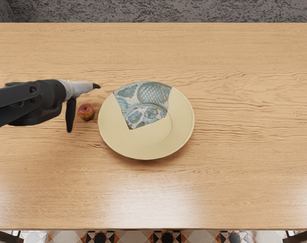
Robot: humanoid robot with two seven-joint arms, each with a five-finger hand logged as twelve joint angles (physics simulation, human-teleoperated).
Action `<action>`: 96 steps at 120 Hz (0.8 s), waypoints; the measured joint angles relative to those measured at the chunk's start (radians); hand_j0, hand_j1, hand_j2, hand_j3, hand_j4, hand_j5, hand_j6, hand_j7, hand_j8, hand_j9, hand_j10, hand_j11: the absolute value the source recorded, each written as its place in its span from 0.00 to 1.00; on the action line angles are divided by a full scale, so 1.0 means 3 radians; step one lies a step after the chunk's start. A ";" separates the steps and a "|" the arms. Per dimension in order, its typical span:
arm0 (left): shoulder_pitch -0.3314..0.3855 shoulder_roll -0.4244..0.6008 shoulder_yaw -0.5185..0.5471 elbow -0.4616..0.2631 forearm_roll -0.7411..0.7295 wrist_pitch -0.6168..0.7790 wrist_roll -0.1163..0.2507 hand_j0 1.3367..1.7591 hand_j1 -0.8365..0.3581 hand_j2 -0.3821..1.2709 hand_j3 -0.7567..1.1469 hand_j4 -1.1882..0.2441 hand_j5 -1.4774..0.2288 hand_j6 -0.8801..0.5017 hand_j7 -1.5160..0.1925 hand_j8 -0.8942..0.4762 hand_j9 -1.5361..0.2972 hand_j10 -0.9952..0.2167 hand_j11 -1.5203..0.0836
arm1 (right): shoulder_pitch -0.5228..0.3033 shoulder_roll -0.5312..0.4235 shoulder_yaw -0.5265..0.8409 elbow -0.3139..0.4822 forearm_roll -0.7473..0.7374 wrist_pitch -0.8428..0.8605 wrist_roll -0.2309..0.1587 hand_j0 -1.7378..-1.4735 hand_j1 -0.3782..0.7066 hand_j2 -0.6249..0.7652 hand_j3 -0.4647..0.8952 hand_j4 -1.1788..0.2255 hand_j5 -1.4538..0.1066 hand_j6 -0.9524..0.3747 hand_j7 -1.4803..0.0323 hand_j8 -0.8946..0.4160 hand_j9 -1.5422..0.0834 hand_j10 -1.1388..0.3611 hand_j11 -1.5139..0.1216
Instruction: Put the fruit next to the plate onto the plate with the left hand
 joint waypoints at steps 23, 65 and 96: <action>0.0005 0.0001 0.0108 0.0009 0.0050 0.0147 0.0000 0.76 0.91 0.24 0.40 0.77 0.80 0.57 0.82 0.59 0.78 0.75 0.88 | 0.0000 0.0000 0.0000 0.0001 0.0000 0.0000 0.0000 0.30 0.04 0.45 0.34 0.83 0.92 0.71 0.97 0.67 0.94 0.75 0.91; 0.0054 -0.0108 0.0126 0.0076 0.0081 0.0273 0.0000 0.76 0.74 0.26 0.40 0.65 0.67 0.45 0.69 0.46 0.66 0.61 0.74 | 0.0000 0.0000 0.0000 -0.0001 0.0000 0.0000 0.0000 0.30 0.04 0.45 0.34 0.83 0.92 0.71 0.97 0.67 0.94 0.75 0.91; 0.0065 -0.0112 0.0127 0.0103 0.0242 0.0500 0.0000 0.76 0.66 0.27 0.40 0.59 0.61 0.39 0.63 0.40 0.60 0.54 0.67 | 0.0000 0.0000 0.0000 -0.0001 0.0000 0.0000 0.0000 0.30 0.04 0.45 0.34 0.83 0.92 0.71 0.97 0.67 0.94 0.75 0.91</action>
